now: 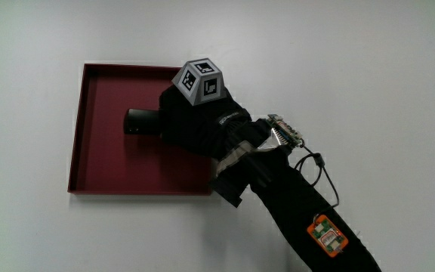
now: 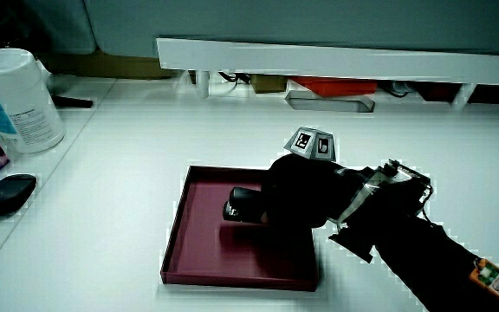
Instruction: Place stapper into plate
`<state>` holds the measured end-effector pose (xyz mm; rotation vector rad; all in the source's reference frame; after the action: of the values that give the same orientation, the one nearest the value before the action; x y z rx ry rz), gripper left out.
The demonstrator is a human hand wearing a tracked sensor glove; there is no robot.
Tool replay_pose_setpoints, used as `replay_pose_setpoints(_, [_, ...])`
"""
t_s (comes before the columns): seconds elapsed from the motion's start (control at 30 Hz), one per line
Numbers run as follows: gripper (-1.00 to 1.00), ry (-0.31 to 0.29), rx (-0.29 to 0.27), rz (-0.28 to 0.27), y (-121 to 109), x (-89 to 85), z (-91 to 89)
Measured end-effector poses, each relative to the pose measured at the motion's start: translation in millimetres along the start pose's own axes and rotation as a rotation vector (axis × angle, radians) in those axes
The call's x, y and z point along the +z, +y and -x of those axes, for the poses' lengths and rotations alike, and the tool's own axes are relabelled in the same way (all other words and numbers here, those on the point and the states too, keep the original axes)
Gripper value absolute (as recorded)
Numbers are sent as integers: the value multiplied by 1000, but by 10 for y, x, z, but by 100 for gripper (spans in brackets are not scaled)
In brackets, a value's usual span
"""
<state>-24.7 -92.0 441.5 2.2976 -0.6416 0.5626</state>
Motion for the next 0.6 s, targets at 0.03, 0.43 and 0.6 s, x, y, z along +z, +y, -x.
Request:
replay_pose_setpoints(0.03, [0, -2, 0, -2, 9, -18, 12])
replay_pose_setpoints(0.43, [0, 7, -5, 54, 148, -260, -22])
replay_pose_setpoints(0.6, [0, 10, -3, 55, 134, -274, -30])
